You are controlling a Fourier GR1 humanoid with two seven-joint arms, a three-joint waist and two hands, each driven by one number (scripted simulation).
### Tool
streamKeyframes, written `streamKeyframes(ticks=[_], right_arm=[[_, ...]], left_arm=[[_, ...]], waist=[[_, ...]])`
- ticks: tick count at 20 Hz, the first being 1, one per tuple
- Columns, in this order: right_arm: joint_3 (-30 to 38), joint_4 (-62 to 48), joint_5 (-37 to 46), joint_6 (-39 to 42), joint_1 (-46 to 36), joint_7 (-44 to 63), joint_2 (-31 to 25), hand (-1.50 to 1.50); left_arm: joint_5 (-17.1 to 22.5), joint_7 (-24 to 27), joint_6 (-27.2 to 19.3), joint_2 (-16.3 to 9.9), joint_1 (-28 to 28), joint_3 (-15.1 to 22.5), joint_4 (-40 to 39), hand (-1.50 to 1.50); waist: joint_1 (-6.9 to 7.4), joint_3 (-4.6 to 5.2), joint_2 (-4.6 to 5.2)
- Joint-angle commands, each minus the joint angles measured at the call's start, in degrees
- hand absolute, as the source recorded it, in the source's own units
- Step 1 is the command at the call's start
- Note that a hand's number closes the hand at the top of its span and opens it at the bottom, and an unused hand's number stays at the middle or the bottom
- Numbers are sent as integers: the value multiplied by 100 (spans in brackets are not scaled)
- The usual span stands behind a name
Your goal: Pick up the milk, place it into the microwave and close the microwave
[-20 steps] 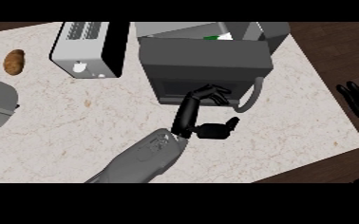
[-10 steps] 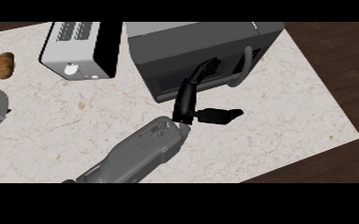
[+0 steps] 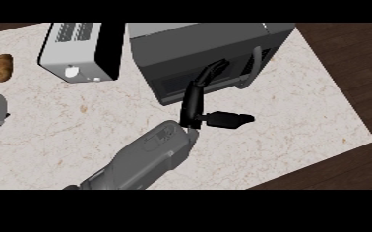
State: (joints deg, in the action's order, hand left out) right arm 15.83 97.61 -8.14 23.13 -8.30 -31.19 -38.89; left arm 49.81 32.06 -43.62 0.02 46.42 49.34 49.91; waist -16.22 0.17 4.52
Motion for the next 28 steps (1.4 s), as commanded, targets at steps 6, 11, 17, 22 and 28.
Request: streamKeyframes(ticks=[6,11,17,22,28], right_arm=[[-53,-134,102,-35,-306,26,-69,150],[-330,-562,-990,275,-312,99,785,150],[-417,-932,-1322,670,-390,345,669,-150],[-387,-1185,-1600,852,-627,531,561,-150],[-260,-1510,-1950,1173,-739,568,413,-150]], left_arm=[[443,199,-28,-2,447,-249,-396,-150],[500,334,-8,-2,418,-109,-331,-150],[700,477,-5,-2,542,-113,-454,-150],[799,580,42,-2,584,-62,-555,-150],[974,704,38,-2,540,-68,-623,-150]], waist=[[-11,6,76],[122,-66,156],[29,-18,158],[42,-8,180],[-76,-22,173]])
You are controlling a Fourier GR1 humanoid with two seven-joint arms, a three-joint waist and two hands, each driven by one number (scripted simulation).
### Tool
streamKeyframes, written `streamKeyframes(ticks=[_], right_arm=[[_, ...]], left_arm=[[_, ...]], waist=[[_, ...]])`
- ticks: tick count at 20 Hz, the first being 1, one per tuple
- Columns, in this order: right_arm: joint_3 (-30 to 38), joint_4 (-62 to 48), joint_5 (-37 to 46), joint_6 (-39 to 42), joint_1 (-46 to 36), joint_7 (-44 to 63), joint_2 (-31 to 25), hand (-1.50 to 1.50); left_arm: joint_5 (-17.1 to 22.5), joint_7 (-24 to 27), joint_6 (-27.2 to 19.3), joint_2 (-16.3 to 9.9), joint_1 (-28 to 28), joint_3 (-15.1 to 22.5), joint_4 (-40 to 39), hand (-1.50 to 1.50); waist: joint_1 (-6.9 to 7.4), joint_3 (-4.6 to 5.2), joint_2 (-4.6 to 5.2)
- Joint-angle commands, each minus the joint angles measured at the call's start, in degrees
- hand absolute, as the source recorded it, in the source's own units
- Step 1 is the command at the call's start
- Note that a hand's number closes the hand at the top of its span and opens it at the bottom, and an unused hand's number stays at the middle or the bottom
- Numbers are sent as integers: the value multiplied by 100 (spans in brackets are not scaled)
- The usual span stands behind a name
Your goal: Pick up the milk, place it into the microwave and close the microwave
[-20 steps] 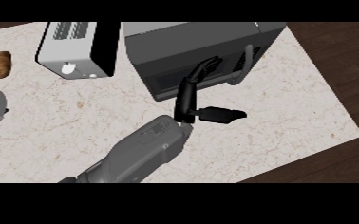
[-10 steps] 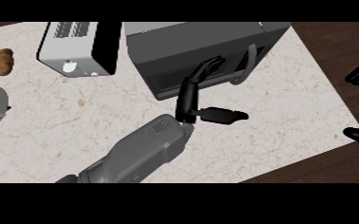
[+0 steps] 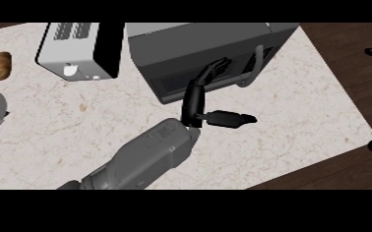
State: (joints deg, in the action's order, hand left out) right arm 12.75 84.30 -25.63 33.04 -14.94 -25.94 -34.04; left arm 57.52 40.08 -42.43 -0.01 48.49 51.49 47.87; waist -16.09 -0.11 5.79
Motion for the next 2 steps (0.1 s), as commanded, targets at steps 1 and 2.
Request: streamKeyframes(ticks=[1,2], right_arm=[[78,-239,-232,185,-133,75,-108,-150],[85,-299,-269,250,-146,106,-159,-150]], left_arm=[[222,-88,-79,1,377,-311,-422,-150],[228,-59,-82,0,407,-304,-432,-150]], waist=[[-75,8,58],[-77,7,42]])
